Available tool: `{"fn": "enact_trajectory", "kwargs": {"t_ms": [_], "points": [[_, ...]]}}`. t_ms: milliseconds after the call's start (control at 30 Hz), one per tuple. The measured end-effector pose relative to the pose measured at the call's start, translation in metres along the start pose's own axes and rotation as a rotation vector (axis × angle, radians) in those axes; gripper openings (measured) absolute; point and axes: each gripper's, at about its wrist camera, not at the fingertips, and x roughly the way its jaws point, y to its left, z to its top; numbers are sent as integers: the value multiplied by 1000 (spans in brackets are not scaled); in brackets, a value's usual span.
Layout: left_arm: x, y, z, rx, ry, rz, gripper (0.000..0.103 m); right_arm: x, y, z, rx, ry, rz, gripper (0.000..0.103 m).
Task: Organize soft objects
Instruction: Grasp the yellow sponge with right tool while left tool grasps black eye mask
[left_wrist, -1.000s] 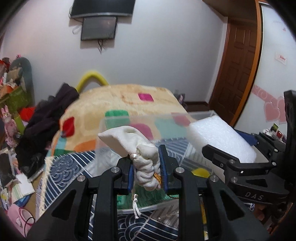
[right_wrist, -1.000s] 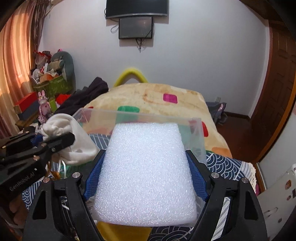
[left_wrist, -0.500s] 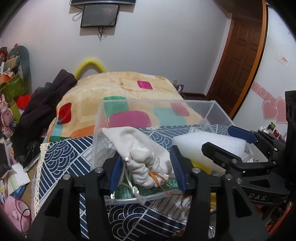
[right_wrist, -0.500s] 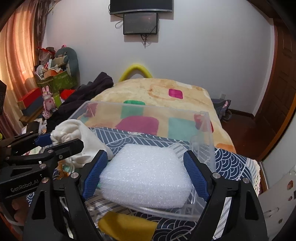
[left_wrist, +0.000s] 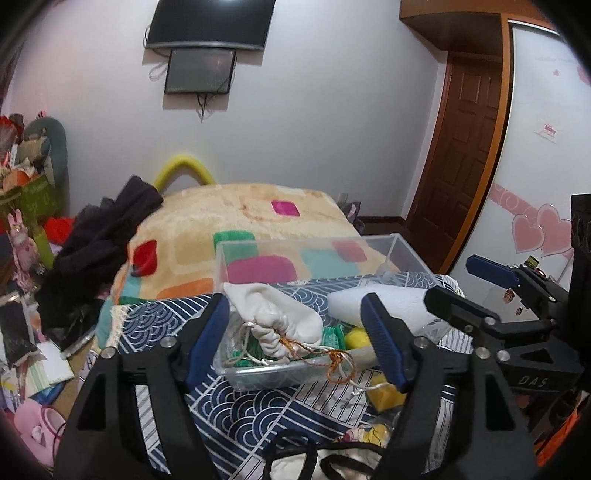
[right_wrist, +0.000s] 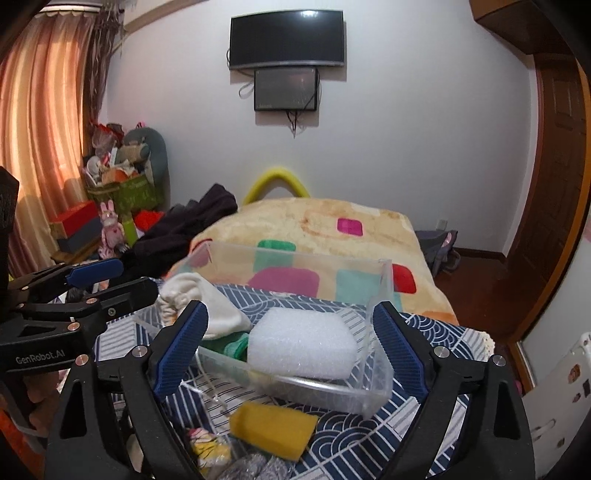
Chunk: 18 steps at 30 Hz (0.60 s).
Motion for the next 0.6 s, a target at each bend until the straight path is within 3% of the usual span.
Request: {"fn": "enact_trajectory", "kwargs": {"t_ms": [67, 267, 400, 600], "points": [[-10, -1, -1, 7, -20, 10, 88, -8, 1, -2, -4, -20, -10, 94], [-28, 0, -14, 23, -35, 19, 92, -18, 5, -13, -8, -36, -18, 97], [-28, 1, -33, 48, -4, 48, 92, -12, 10, -25, -19, -9, -33, 97], [-8, 6, -70, 70, 111, 54, 92, -6, 15, -47, -2, 56, -14, 97]]}}
